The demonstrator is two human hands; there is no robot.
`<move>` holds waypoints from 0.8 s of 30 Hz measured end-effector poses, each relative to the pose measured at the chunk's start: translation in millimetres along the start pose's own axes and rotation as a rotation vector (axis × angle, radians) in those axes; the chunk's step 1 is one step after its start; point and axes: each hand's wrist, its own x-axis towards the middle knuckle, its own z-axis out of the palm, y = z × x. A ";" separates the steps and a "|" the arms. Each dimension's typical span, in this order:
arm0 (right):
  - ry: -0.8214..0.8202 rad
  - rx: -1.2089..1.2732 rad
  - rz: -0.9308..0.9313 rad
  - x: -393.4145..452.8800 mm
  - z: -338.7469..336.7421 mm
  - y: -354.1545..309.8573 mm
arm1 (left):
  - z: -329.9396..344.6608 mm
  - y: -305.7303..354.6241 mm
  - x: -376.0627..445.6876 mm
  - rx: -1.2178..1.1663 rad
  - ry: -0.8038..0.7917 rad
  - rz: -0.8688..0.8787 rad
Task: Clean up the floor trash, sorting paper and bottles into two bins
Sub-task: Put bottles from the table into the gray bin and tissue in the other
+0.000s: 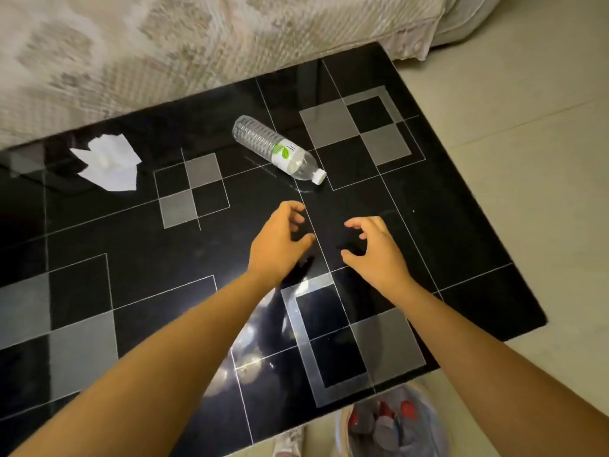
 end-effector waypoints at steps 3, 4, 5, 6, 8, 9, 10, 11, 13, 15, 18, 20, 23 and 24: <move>0.016 -0.009 0.015 41.4 13.8 -21.0 | -23.8 -16.5 39.1 0.017 0.028 0.011; 0.023 -0.015 0.024 53.8 18.1 -27.1 | -30.2 -22.3 50.3 0.027 0.035 0.009; 0.033 -0.023 0.033 65.4 21.8 -32.7 | -35.2 -29.2 60.1 0.042 0.038 0.002; 0.044 -0.034 0.036 76.2 25.6 -37.8 | -40.1 -35.8 68.7 0.056 0.042 -0.005; 0.067 -0.065 0.034 96.0 33.4 -46.3 | -49.5 -49.3 82.6 0.060 0.050 -0.021; 0.075 -0.086 0.042 105.0 37.5 -49.4 | -54.3 -55.6 88.0 0.058 0.056 -0.032; 0.078 -0.110 0.056 113.1 41.3 -52.4 | -59.0 -62.1 92.0 0.058 0.063 -0.048; 0.078 -0.133 0.075 120.5 45.8 -55.7 | -64.4 -69.0 94.7 0.056 0.073 -0.063; 0.078 -0.174 0.117 133.6 54.0 -61.6 | -77.0 -82.5 99.3 0.031 0.104 -0.082; 0.087 -0.206 0.142 142.9 62.9 -65.3 | -92.1 -95.9 104.5 0.008 0.165 -0.088; 0.136 -0.185 0.098 152.8 80.9 -72.8 | -127.9 -120.3 117.9 0.105 0.313 -0.074; 0.118 -0.145 0.036 155.2 98.7 -81.2 | -160.5 -141.6 129.2 0.229 0.418 -0.075; 0.009 -0.056 -0.058 150.0 135.7 -101.6 | -211.4 -174.8 145.2 0.368 0.523 -0.134; -0.028 -0.046 -0.097 146.3 150.1 -108.8 | -226.1 -183.5 149.5 0.406 0.525 -0.175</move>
